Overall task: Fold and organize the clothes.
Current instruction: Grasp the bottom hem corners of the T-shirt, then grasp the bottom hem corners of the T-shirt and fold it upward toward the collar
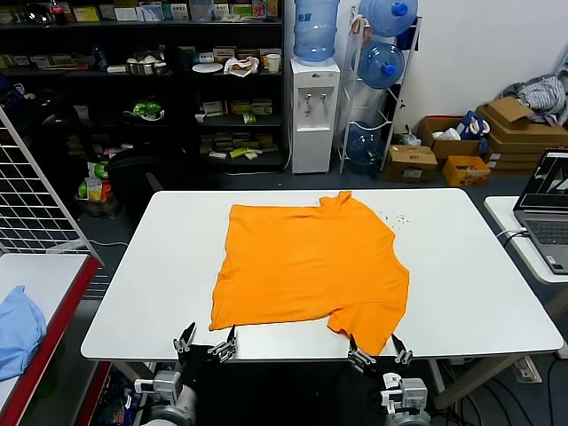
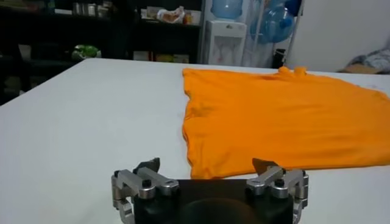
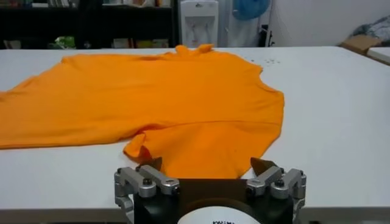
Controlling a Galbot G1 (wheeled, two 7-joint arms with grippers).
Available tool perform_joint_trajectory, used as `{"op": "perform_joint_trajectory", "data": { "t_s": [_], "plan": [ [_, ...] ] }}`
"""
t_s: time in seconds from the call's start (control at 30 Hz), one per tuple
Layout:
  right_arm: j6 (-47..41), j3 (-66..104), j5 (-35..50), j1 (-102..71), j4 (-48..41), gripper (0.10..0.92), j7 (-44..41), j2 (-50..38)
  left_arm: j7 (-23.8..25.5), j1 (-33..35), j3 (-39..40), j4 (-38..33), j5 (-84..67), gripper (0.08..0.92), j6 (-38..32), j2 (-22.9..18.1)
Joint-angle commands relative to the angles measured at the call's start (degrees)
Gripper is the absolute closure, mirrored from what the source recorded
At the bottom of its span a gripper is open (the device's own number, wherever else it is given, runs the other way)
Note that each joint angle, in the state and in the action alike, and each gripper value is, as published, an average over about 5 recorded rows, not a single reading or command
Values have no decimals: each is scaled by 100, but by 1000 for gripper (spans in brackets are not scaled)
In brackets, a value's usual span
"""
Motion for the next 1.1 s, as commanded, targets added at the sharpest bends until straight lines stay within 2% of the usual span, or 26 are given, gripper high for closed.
{"op": "perform_joint_trajectory", "data": {
  "t_s": [0.03,0.53,0.83,0.97,1.1],
  "plan": [
    [-24,-47,-63,85,-107,156,35,47,-58,-383,151,230,-116,140,131,-21],
    [62,-59,-76,-20,4,609,78,6,-62,-360,169,319,-91,569,133,-35],
    [128,-114,90,-245,321,868,233,-89,-106,-172,134,116,-105,829,134,8],
    [216,-168,249,-563,641,901,379,-219,-175,130,60,-299,-273,901,185,106],
    [319,-201,297,-1029,1003,901,506,-435,-277,499,-49,-853,-548,904,290,258]
  ]
}}
